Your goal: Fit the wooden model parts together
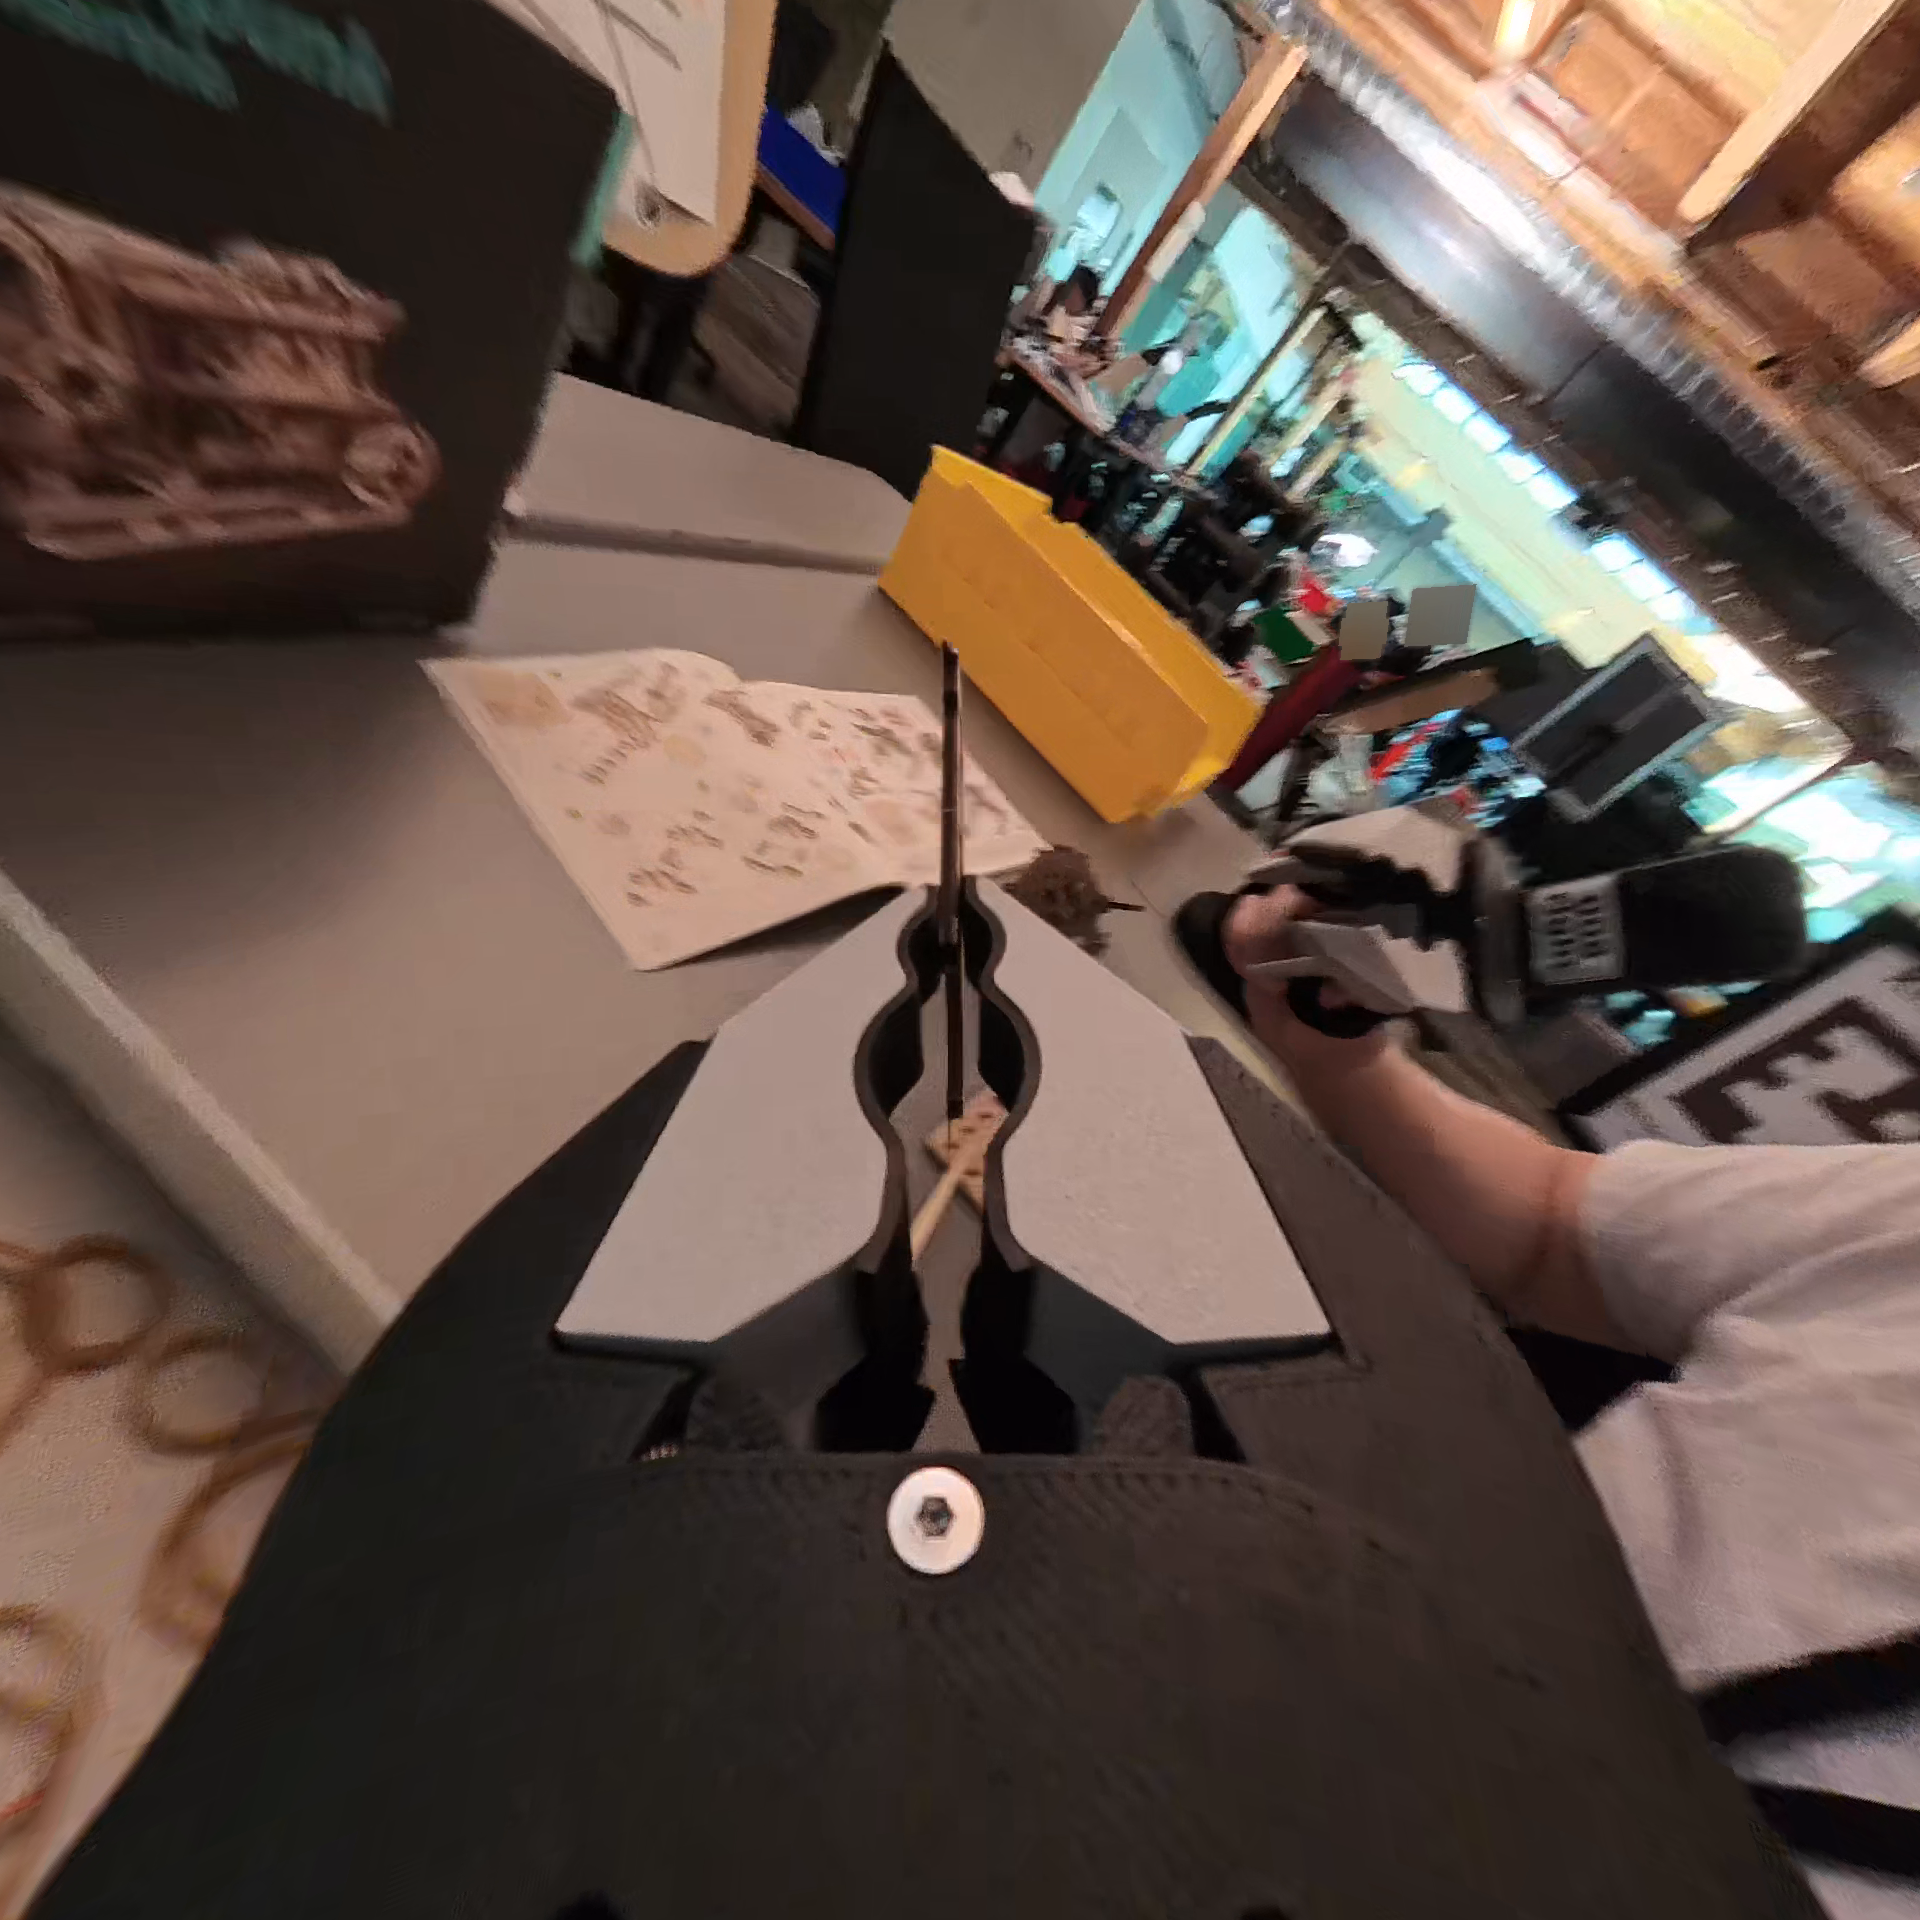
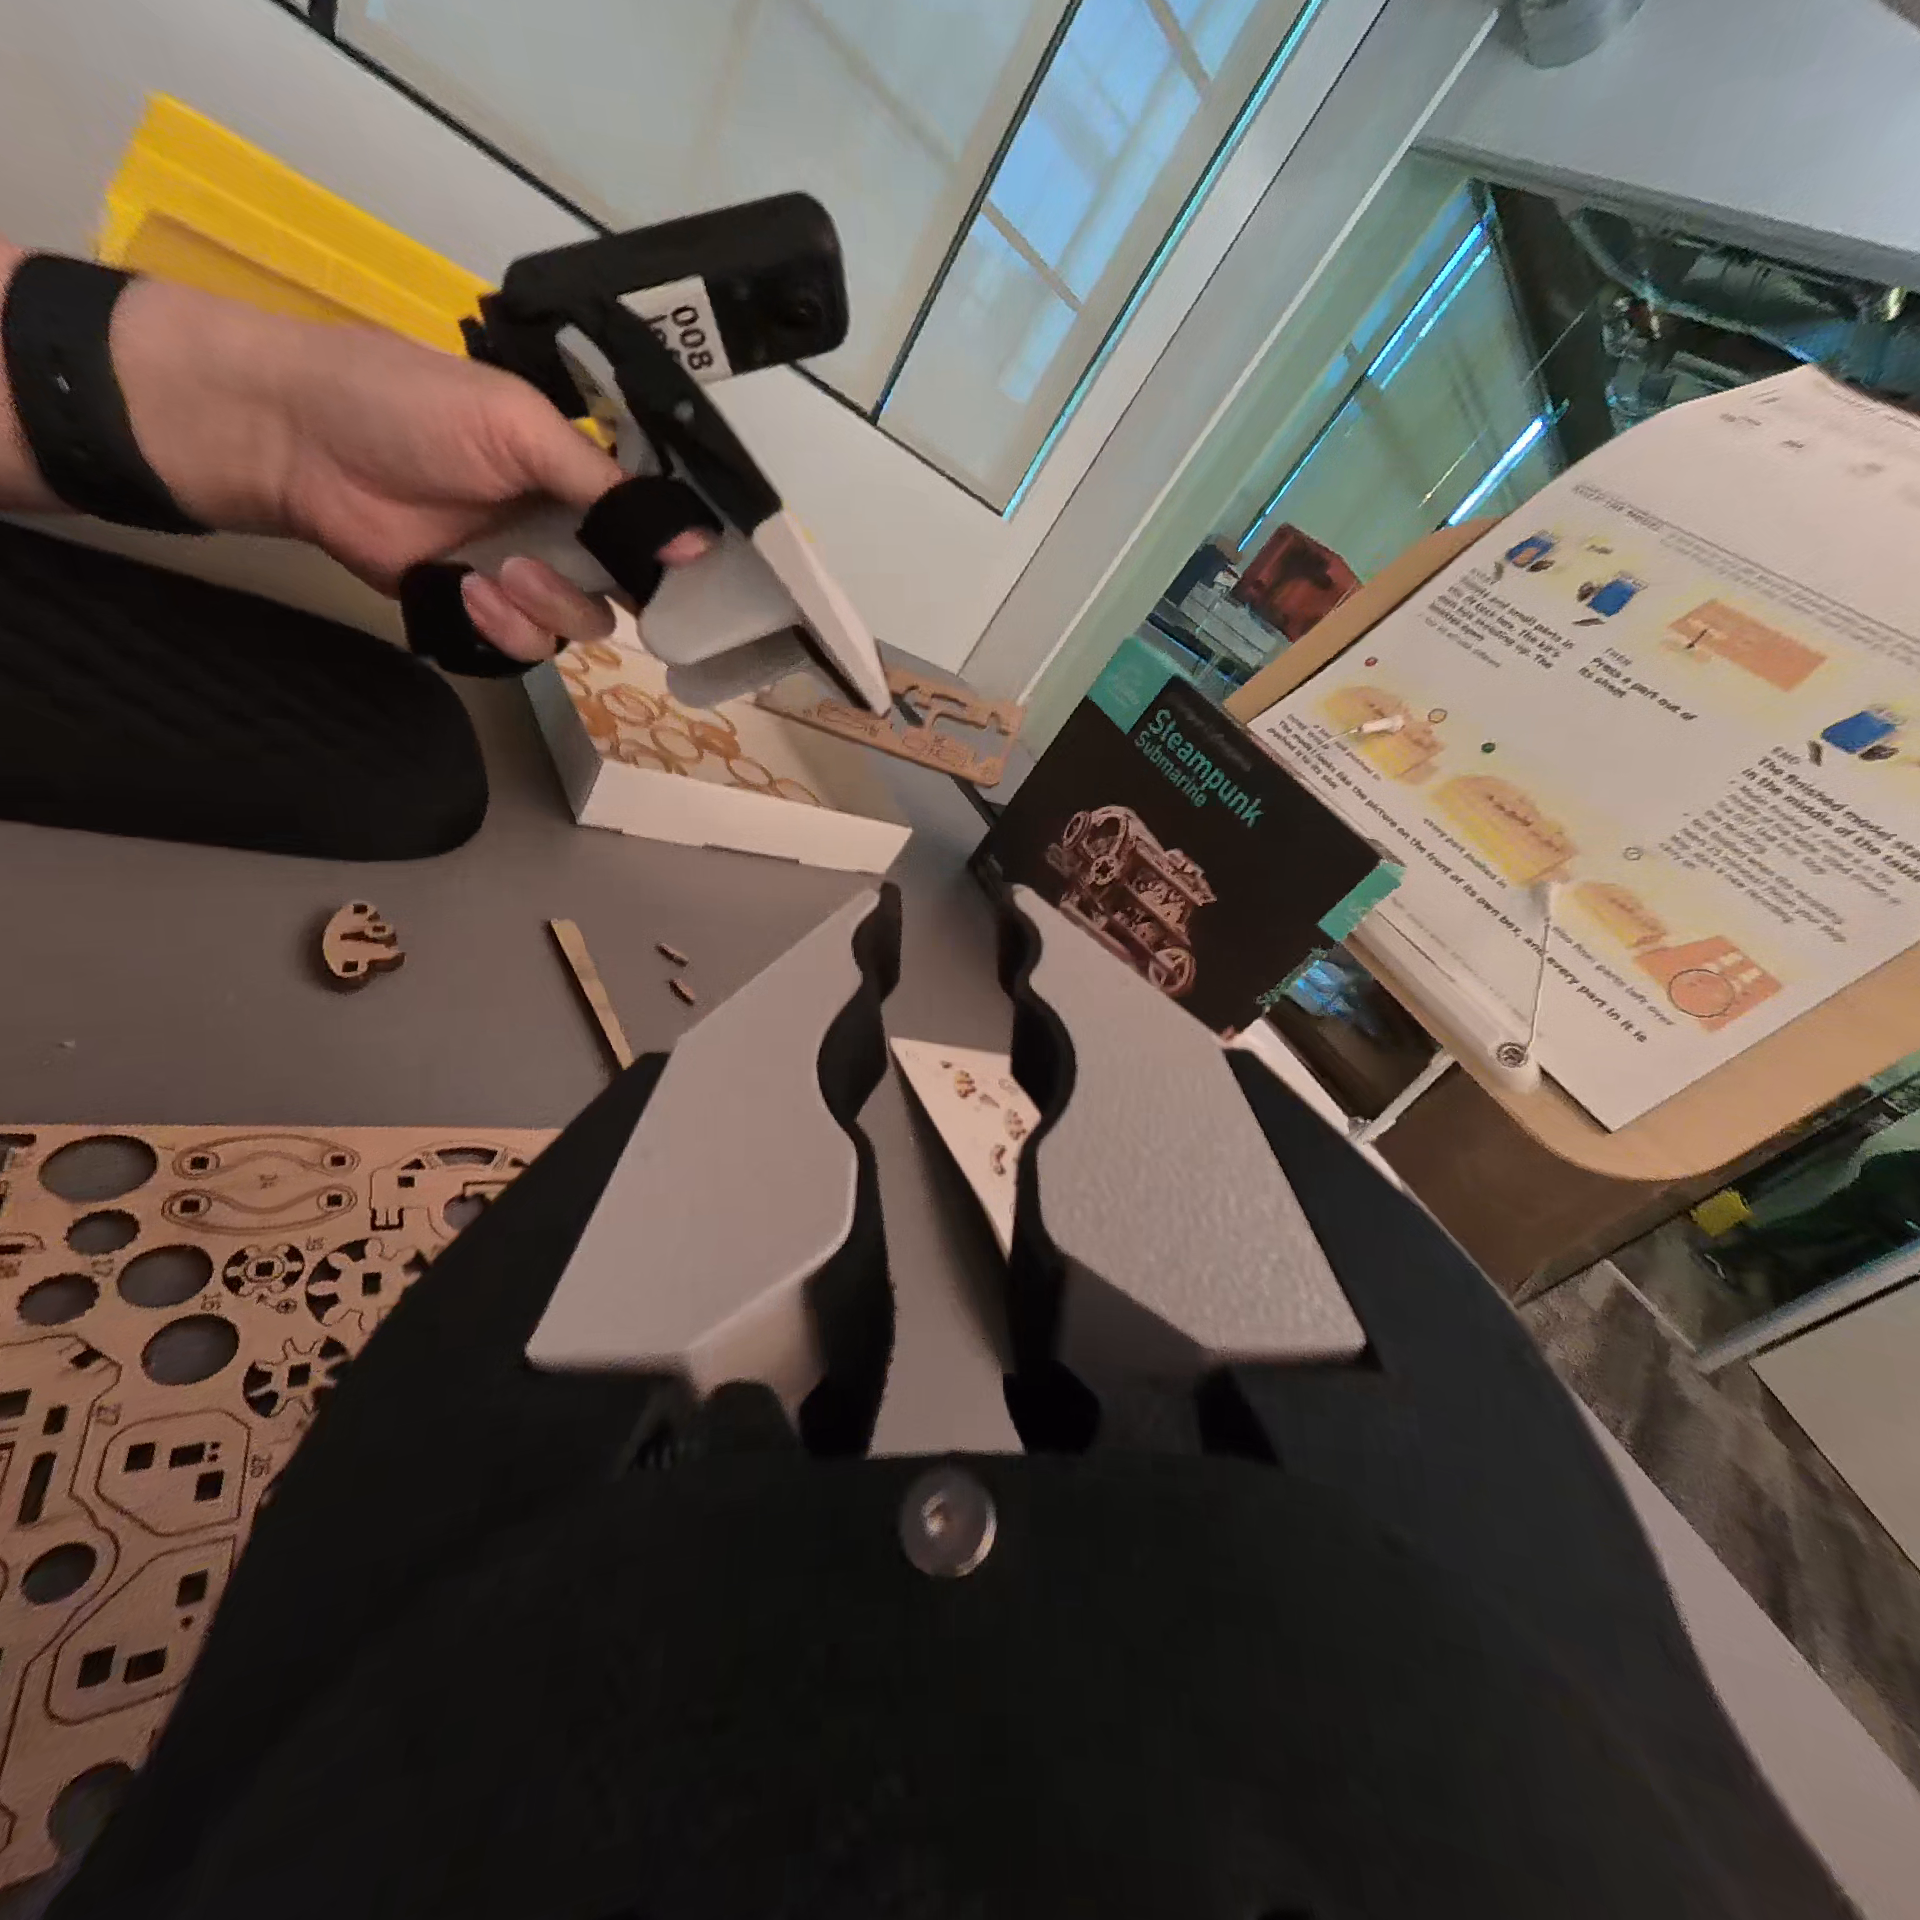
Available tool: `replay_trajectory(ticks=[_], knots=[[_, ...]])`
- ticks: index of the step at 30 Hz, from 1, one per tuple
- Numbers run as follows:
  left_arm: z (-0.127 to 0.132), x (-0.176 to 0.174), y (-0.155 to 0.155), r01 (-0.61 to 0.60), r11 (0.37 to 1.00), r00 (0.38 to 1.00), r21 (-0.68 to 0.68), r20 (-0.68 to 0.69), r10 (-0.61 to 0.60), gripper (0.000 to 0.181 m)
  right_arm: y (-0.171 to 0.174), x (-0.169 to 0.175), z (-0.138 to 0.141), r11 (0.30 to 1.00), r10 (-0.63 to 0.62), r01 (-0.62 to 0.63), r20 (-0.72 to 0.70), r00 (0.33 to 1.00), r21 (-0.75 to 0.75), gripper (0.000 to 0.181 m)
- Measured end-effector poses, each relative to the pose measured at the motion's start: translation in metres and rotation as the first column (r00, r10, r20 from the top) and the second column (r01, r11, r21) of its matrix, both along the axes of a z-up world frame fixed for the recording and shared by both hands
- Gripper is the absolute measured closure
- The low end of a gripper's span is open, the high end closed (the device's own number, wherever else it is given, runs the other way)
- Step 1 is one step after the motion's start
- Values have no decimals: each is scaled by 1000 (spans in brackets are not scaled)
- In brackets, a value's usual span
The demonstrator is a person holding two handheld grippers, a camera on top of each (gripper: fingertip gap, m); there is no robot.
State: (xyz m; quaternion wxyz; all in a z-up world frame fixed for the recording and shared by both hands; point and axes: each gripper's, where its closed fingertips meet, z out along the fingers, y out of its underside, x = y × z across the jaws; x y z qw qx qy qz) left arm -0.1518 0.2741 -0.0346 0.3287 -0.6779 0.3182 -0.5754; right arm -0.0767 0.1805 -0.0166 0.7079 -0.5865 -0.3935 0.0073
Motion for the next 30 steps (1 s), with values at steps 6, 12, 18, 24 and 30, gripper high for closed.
replay_trajectory(ticks=[6,12,18,24,30], knots=[[4,22,-38,164,974,984,-155,94,-151,181,9,-18,-25,968,24,-54,-124,992,-246,162],[5,32,-54,221,968,972,-115,107,-210,181,14,-20,-28,904,-7,-137,-335,942,-405,158],[11,40,-86,331,944,941,21,74,-331,181,3,-31,-9,809,74,-410,-619,782,-422,153],[18,39,-107,391,894,910,217,51,-411,181,-11,-31,6,727,153,-595,-764,627,-343,180],[6,28,-123,516,811,852,275,-65,-519,169,-16,-40,2,709,181,-611,-747,640,-352,181]])
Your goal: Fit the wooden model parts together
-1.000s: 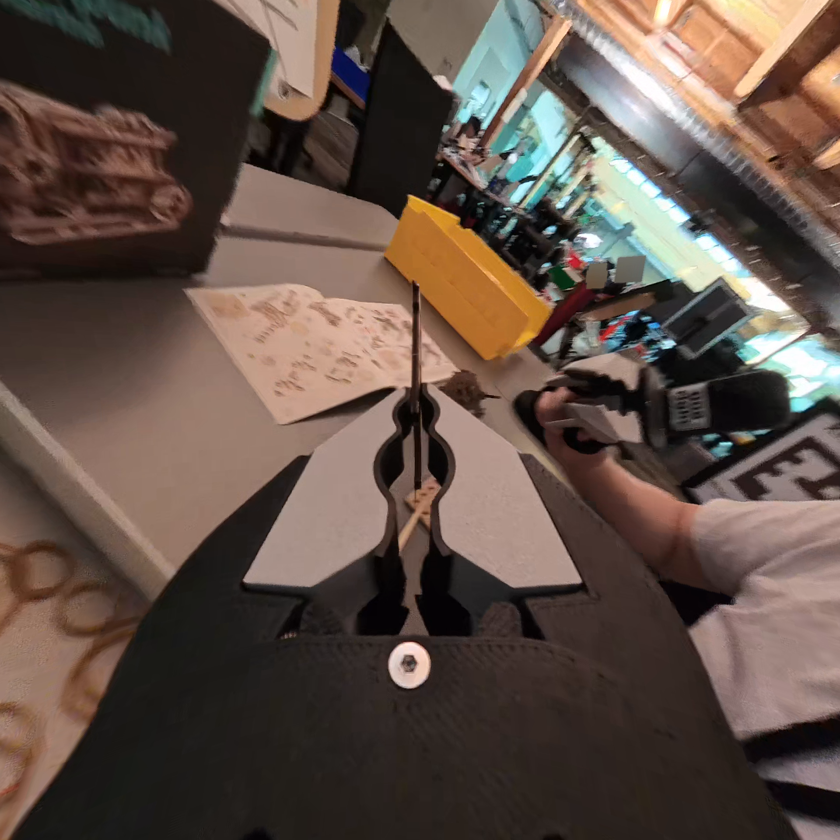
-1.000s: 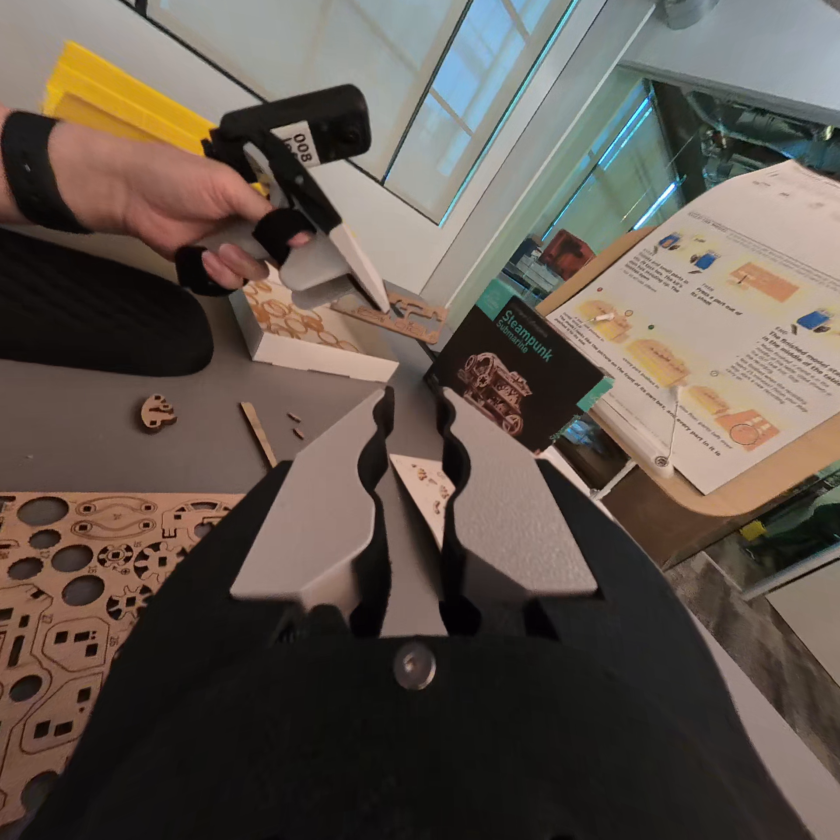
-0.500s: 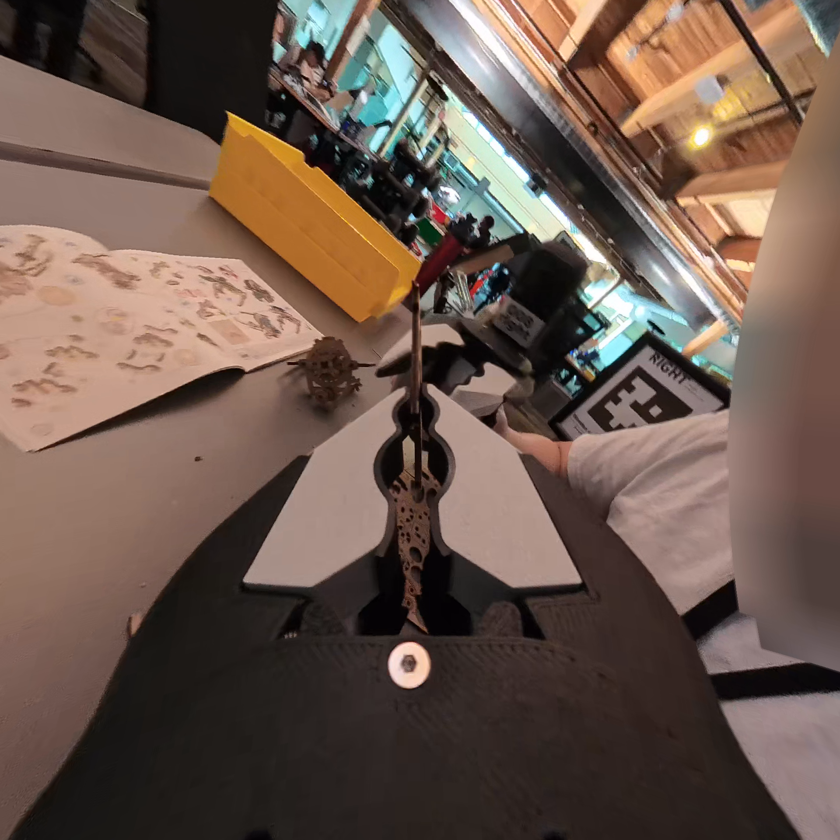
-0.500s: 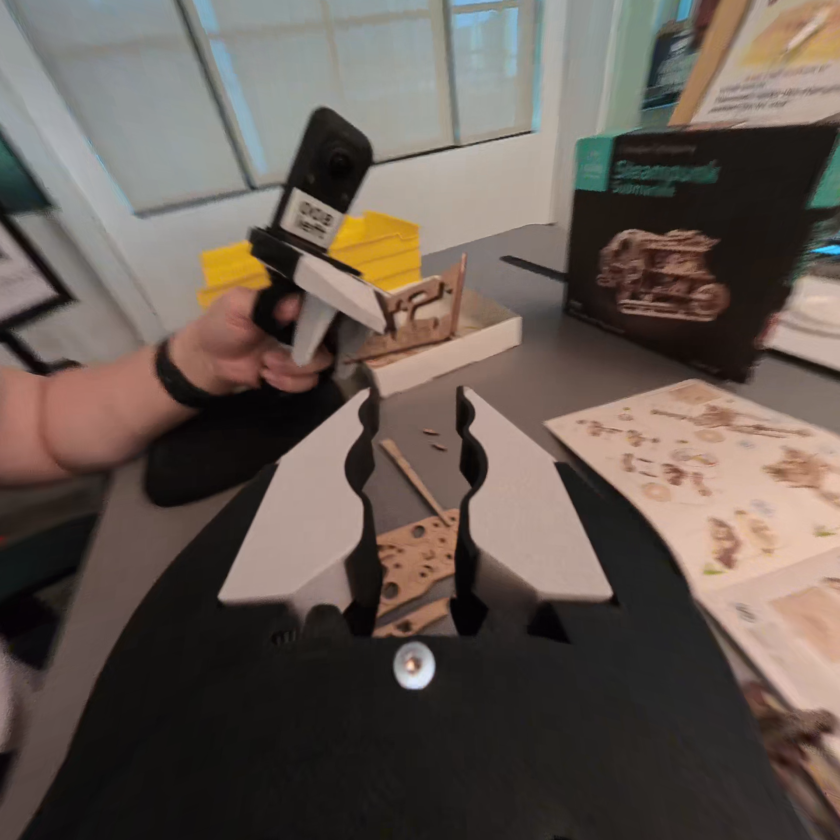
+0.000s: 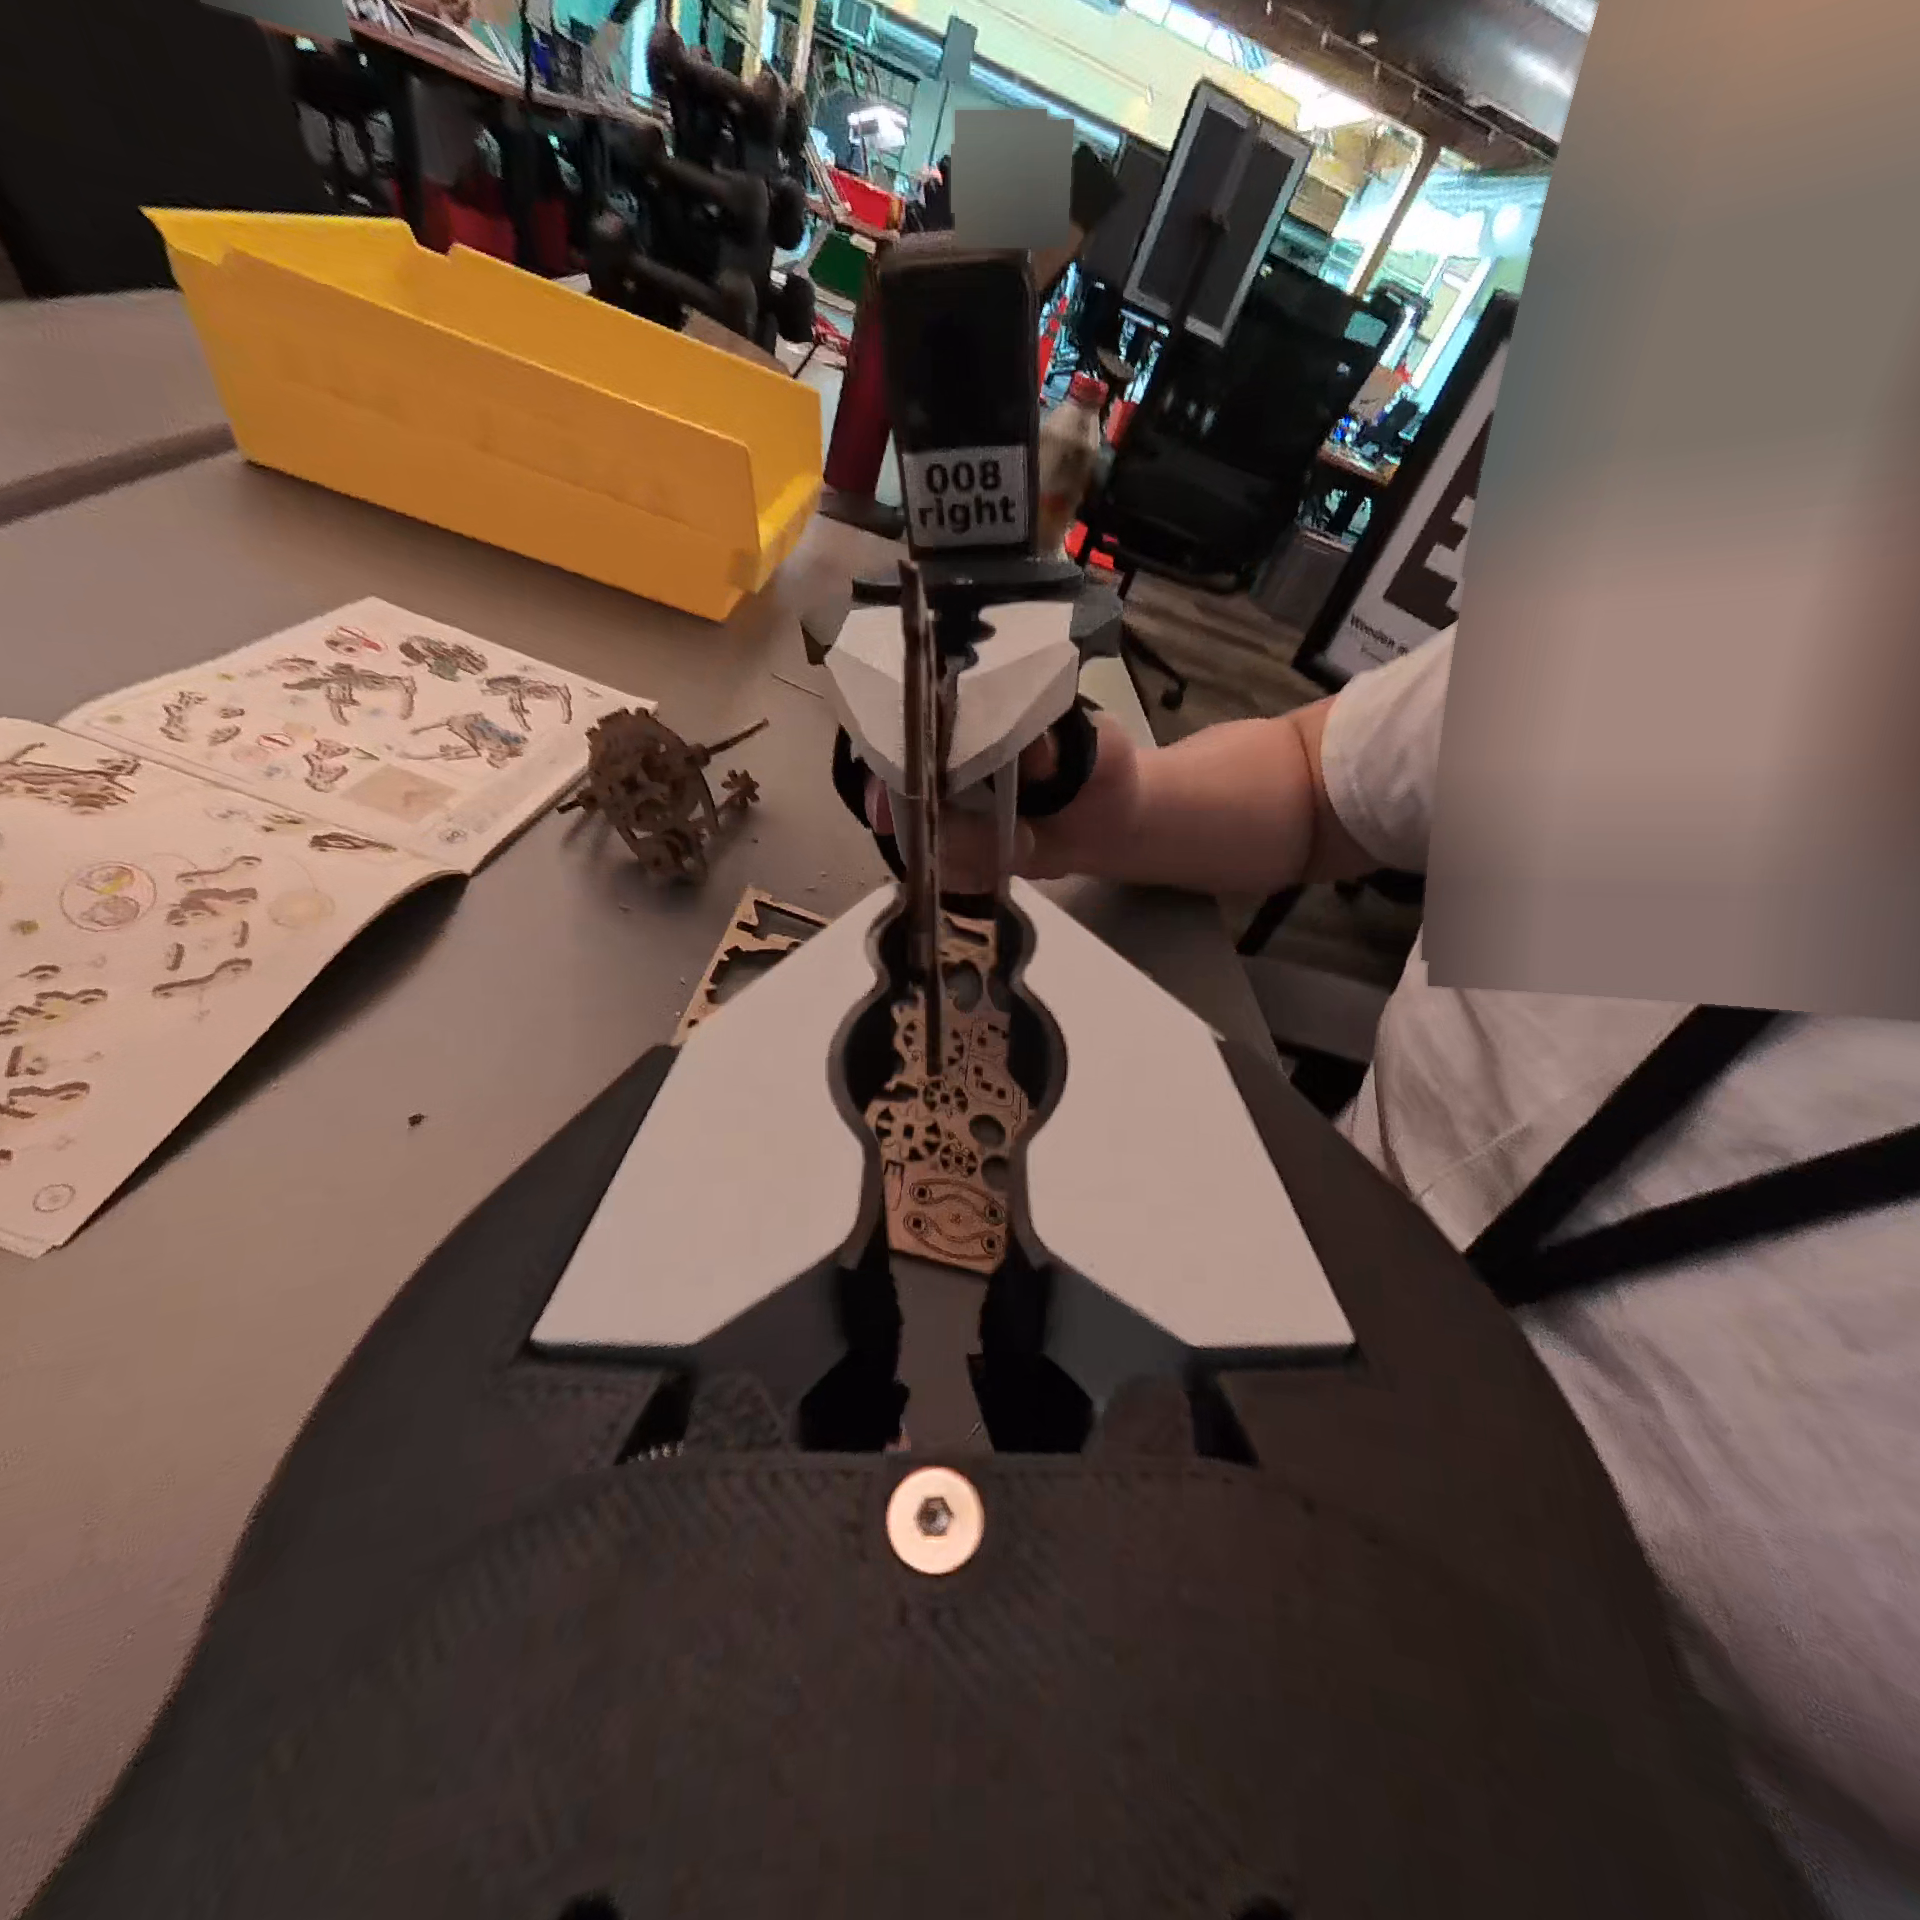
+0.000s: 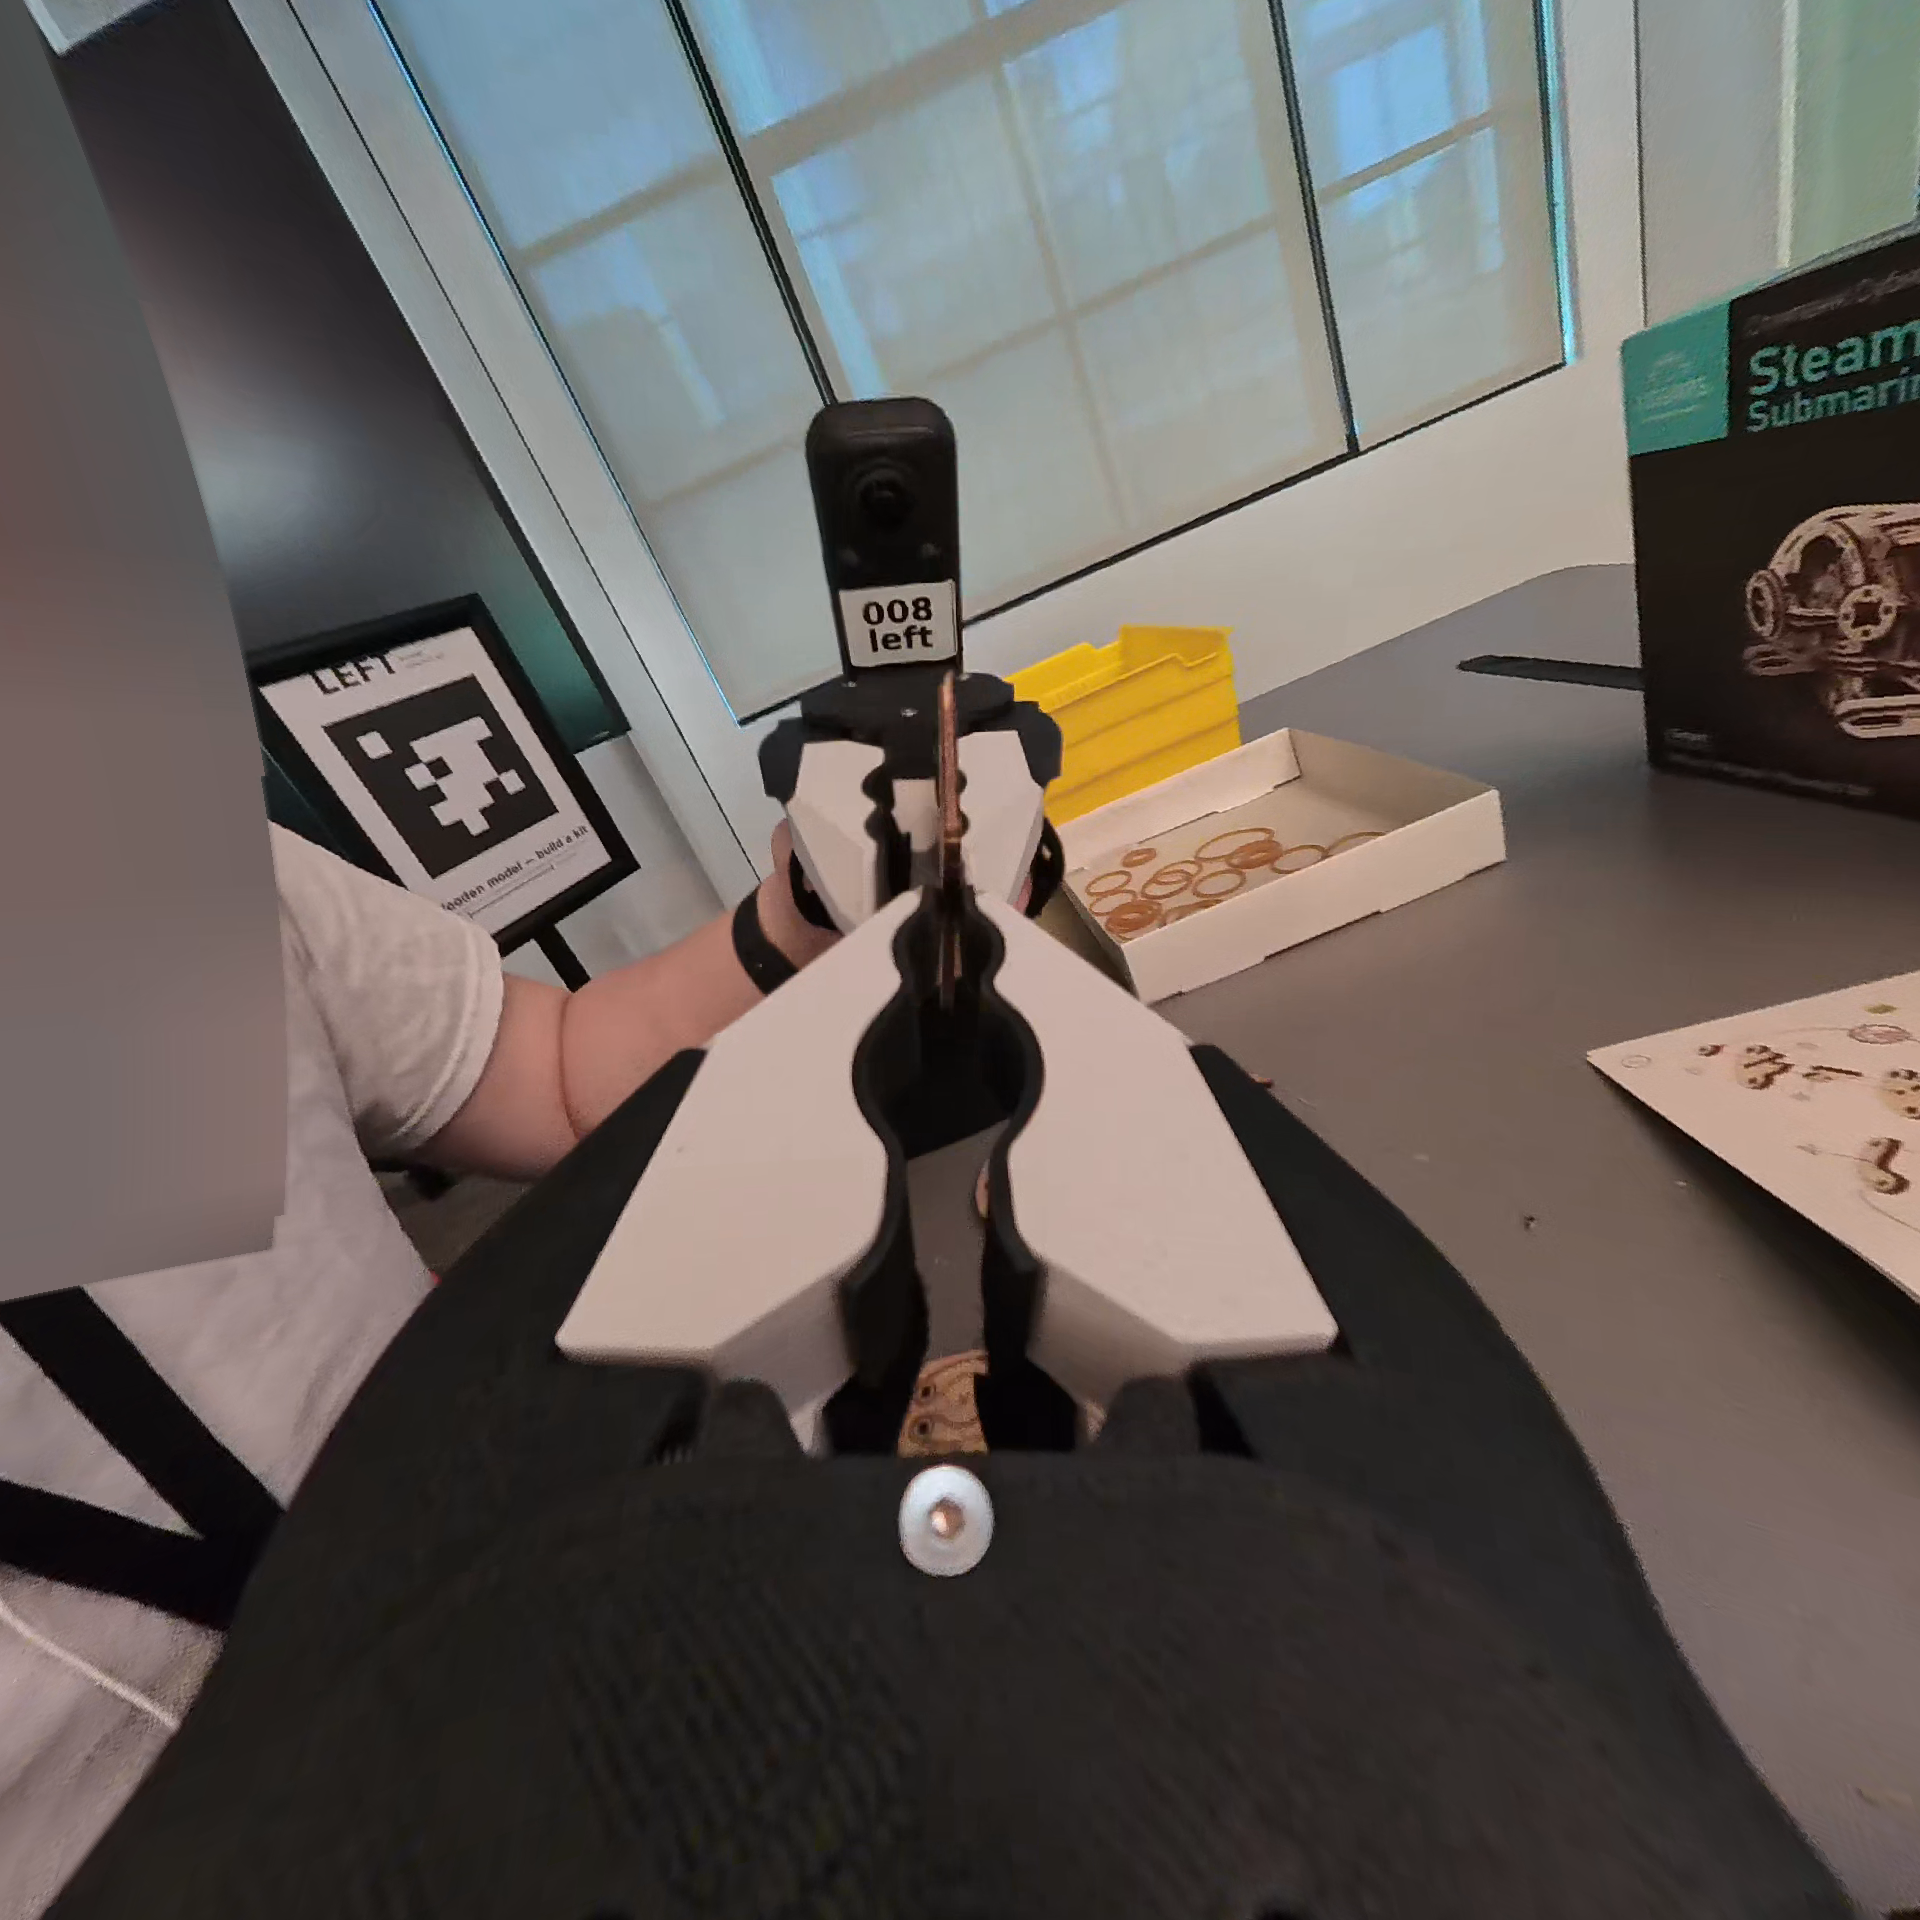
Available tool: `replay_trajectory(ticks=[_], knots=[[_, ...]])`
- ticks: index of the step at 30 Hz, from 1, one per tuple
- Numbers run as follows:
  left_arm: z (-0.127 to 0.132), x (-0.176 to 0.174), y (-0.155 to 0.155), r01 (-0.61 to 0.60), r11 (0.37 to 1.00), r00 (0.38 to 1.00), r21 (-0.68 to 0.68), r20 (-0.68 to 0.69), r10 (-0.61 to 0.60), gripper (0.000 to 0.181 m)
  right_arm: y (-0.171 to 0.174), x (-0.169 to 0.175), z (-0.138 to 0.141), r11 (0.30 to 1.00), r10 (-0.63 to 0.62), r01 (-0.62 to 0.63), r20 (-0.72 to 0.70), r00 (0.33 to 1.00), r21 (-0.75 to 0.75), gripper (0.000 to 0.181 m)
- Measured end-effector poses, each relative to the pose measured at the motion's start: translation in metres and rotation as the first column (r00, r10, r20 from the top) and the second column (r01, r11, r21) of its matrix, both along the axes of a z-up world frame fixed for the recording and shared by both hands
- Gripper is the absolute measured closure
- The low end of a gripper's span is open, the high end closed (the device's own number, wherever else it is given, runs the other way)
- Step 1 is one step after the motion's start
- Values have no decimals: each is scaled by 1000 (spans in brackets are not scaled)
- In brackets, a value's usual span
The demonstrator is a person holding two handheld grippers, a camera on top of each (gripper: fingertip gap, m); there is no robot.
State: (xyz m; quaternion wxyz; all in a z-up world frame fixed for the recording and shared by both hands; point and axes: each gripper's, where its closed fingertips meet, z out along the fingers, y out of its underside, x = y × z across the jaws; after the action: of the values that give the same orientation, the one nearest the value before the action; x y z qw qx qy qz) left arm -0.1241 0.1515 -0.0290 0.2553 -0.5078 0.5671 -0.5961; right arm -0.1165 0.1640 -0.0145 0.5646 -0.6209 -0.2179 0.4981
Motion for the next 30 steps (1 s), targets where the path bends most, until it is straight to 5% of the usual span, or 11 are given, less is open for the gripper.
replay_trajectory(ticks=[3,13,30], knots=[[-5,-2,-6,48,999,999,-6,-16,-49,157,1,1,-4,1000,5,-4,19,1000,-24,181],[-26,-4,9,15,999,993,-33,-119,-19,156,12,10,-20,989,0,5,33,999,-150,181],[-25,1,19,-45,990,991,-137,-135,26,180,12,9,-28,952,74,-87,-56,996,-294,181]])
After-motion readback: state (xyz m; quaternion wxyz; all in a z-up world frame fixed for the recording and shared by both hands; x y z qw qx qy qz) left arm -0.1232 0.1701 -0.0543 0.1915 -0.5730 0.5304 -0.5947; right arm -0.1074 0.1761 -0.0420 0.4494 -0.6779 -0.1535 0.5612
